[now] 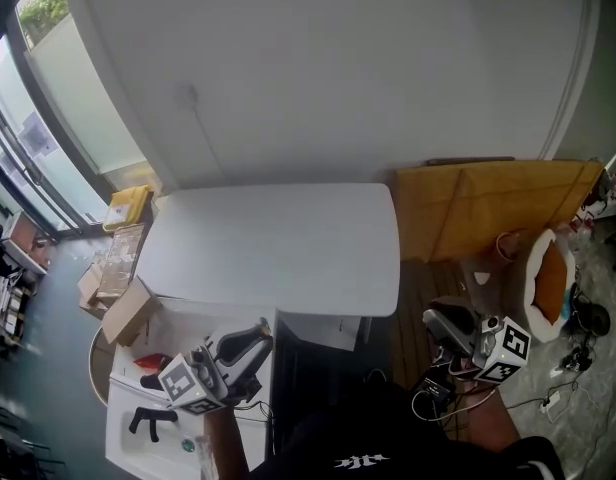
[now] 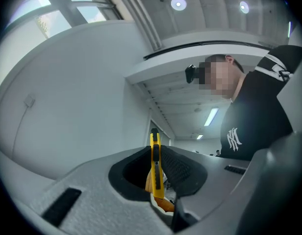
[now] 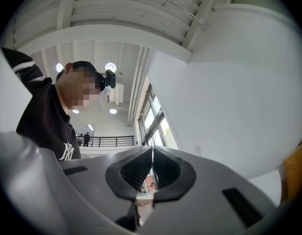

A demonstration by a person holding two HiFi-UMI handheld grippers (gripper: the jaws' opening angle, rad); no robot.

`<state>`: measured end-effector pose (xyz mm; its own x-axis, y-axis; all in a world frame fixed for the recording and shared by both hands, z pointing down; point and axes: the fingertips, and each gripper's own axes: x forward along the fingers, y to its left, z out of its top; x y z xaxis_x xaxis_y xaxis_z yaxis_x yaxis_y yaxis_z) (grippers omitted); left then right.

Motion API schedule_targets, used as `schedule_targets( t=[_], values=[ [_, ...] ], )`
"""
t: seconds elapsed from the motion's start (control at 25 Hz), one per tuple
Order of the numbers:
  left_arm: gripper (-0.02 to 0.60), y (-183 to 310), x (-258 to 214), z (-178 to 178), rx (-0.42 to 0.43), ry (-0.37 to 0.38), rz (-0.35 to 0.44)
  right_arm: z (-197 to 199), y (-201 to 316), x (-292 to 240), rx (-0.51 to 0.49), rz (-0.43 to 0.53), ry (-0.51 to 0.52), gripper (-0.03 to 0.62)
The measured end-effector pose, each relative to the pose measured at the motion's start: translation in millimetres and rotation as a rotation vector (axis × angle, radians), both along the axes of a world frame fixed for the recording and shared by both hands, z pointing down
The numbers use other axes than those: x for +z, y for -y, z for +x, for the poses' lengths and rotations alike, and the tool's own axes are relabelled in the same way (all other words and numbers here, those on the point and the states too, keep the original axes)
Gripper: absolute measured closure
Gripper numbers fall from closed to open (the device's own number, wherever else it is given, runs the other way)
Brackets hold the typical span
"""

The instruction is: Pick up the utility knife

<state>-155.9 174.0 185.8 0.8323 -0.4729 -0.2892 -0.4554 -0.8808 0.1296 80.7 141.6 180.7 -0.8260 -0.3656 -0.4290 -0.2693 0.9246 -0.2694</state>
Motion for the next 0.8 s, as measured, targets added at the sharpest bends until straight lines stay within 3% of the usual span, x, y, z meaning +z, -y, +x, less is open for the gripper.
schedule_targets(
  t=[0.28, 0.6, 0.72, 0.8],
  values=[
    [0.523, 8.9, 9.2, -6.5, -0.012, 0.017, 0.017, -2.7, 0.0, 2.5, 0.019, -0.003, -0.048, 0.589],
    [0.522, 15.6, 6.8, -4.4, -0.02, 0.026, 0.047, 2.5, 0.8, 4.2, 0.052, -0.012, -0.05, 0.589],
    [0.523, 14.1, -11.5, 4.9, -0.008, -0.004, 0.055, 5.0, 0.5, 3.0, 0.059, -0.01, -0.042, 0.589],
    [0.522, 14.1, 0.1, 2.1, -0.008, 0.022, 0.048, 5.2, 0.5, 2.3, 0.06, -0.007, -0.036, 0.589]
  ],
)
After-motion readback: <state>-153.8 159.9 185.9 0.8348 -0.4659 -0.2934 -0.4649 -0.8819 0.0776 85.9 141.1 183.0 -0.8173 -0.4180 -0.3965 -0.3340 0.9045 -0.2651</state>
